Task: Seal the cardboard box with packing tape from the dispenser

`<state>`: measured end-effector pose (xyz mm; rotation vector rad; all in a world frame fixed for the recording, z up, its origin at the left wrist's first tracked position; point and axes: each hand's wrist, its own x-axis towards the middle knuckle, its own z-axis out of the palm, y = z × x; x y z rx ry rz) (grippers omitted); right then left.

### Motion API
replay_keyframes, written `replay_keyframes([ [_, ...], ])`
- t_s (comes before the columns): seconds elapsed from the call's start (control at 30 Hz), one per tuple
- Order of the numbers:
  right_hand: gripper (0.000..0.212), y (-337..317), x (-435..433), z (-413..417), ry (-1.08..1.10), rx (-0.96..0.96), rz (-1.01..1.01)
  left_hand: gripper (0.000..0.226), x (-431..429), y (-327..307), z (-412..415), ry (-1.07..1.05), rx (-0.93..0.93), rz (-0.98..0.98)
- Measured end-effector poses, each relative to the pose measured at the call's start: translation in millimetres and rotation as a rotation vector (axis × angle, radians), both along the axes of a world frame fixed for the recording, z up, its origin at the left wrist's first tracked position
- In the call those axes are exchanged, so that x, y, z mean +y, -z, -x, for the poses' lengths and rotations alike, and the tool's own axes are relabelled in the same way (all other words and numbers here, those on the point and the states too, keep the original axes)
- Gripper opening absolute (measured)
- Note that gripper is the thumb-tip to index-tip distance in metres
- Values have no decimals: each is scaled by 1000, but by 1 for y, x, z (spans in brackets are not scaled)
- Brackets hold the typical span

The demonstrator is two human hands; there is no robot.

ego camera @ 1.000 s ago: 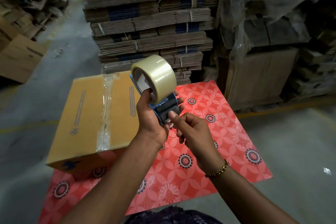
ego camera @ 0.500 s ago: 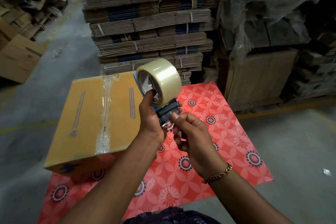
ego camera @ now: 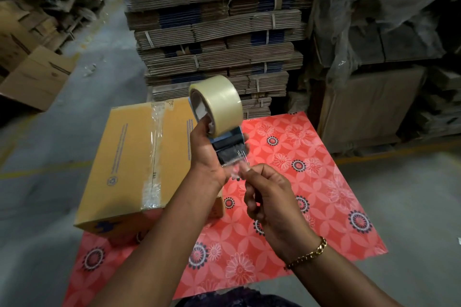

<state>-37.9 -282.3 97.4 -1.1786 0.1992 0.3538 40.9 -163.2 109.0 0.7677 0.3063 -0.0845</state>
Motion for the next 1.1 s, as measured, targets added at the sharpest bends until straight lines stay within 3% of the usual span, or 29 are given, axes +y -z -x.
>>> replay_keyframes([
  [0.27, 20, 26, 10, 10, -52, 56, 6, 54, 26, 17, -5, -37, 37, -44],
  [0.43, 22, 58, 22, 6, -73, 134, 16, 47, 49, 39, -8, -40, 204, -270],
  [0.57, 35, 85, 31, 4, -110, 212, 49, 16, 80, 71, -15, -20, 367, -517],
  [0.83, 27, 125, 55, 8, -168, 294, 139, 24, 114, 125, -22, 25, 373, -788],
  [0.9, 31, 132, 59, 8, -141, 322, 131, 18, 116, 136, -26, 36, 350, -950],
  [0.97, 31, 137, 61, 7, -107, 353, 113, 14, 119, 144, -30, 83, 353, -1280],
  [1.03, 32, 139, 62, 6, -85, 374, 98, 26, 124, 152, -33, 133, 341, -1618],
  [1.1, 30, 141, 64, 5, -77, 387, 86, 49, 132, 161, -34, 121, 295, -1673],
])
